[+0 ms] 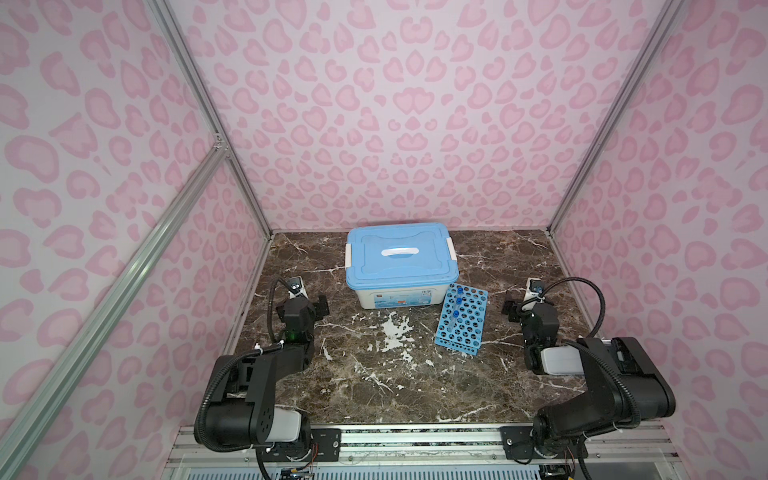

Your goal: Organize the chemistry lab equipment

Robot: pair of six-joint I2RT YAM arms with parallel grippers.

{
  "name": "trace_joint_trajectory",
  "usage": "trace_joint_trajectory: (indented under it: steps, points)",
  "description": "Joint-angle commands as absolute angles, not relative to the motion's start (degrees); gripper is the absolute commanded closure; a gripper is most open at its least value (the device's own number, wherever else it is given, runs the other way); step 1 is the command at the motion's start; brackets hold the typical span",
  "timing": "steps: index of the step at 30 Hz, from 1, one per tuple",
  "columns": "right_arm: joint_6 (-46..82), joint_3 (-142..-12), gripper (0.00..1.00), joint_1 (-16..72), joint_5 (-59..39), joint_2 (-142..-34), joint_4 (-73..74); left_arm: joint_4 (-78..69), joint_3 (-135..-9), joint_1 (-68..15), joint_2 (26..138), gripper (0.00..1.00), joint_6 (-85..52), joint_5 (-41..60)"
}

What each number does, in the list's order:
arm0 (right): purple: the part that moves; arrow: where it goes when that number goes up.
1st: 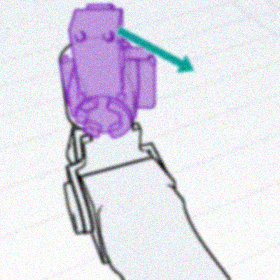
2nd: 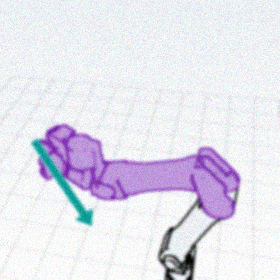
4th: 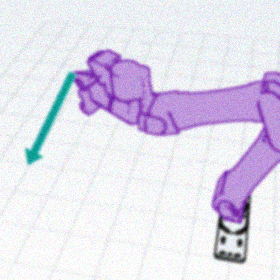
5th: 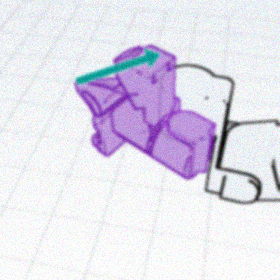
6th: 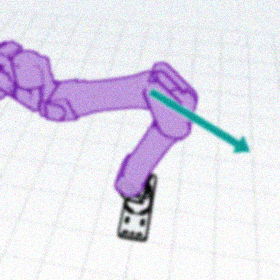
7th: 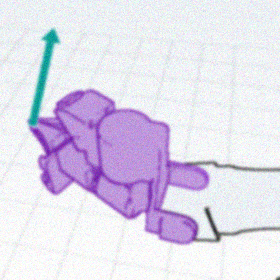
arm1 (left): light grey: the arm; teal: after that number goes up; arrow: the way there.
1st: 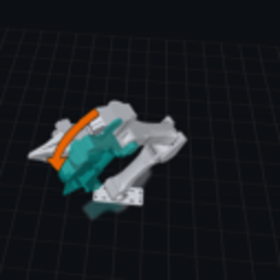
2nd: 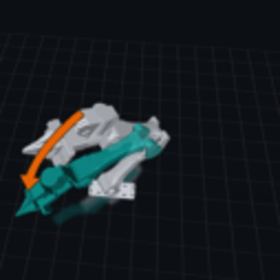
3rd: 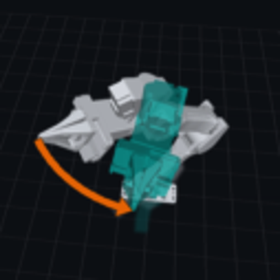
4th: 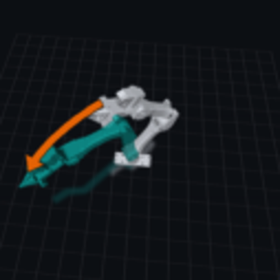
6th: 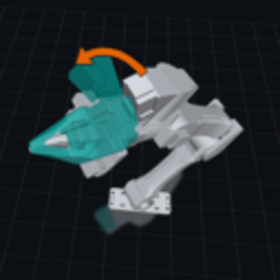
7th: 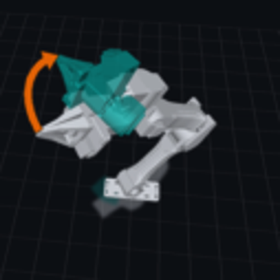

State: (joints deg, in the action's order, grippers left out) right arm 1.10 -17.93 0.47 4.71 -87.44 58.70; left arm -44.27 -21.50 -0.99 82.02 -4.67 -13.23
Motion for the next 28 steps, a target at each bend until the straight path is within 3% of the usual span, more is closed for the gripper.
trace_joint_trajectory:
  steps: [1,28]
  points:
    - [1.1,-20.9,0.05,0.5,4.7,-88.2,52.8,-51.9,-20.4,-0.2,83.1,0.02,-3.7,-9.7]
    - [0.9,-20.7,0.01,0.7,4.8,-88.2,53.3,-54.4,-19.4,0.3,84.0,0.02,-3.9,-8.8]
